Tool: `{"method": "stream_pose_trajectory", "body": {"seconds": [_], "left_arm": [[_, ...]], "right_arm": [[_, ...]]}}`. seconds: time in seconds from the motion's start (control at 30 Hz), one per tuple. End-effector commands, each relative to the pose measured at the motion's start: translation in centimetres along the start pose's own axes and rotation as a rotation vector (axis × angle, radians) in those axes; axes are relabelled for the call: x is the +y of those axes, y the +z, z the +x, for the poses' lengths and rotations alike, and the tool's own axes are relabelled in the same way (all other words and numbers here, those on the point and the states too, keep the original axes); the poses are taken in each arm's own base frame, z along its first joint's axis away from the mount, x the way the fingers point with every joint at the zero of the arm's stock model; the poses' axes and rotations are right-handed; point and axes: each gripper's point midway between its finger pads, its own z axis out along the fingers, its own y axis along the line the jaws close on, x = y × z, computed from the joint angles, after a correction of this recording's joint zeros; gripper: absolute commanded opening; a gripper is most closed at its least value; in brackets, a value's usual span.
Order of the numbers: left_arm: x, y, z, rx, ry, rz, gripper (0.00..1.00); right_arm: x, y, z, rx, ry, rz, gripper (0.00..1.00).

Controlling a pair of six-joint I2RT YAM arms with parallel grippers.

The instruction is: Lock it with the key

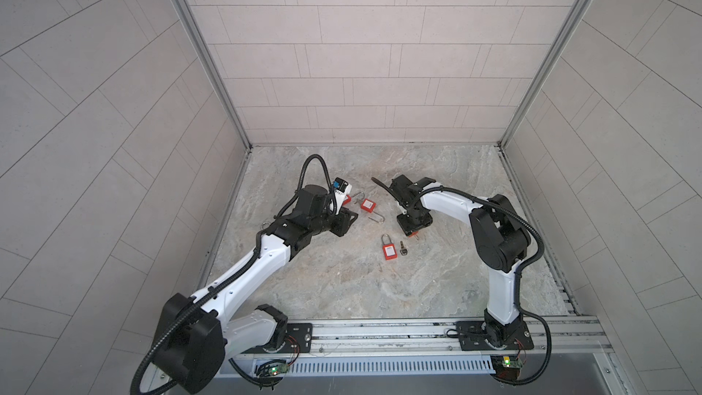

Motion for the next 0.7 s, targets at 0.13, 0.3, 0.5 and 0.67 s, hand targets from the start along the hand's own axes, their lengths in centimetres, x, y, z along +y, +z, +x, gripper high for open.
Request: {"method": "stream_pose_trajectory", "body": {"seconds": [0.13, 0.3, 0.5, 0.67], "left_arm": [[-0.3, -0.3, -1.4, -0.038, 0.001, -0.012, 0.43], [-1.1, -0.6, -2.9, -0.098, -0.039, 0.03, 0.43], [-0.9, -1.8, -5.4, -0.199, -0.06, 0.021, 0.44], [-1.5, -3.4, -6.0, -0.25, 0.08, 0.036, 0.46]], "right_arm": [[0.5, 0.4, -0.3, 0.005, -0.04, -0.014, 0.44], [0.3, 0.0, -0.4, -0.004, -0.072, -0.006, 0.33], [1.0, -5.6, -2.3, -0.174, -0.226, -0.052, 0.28], [2.4, -10.4, -2.6, -0.325, -0.404, -0.128, 0.23]]}}
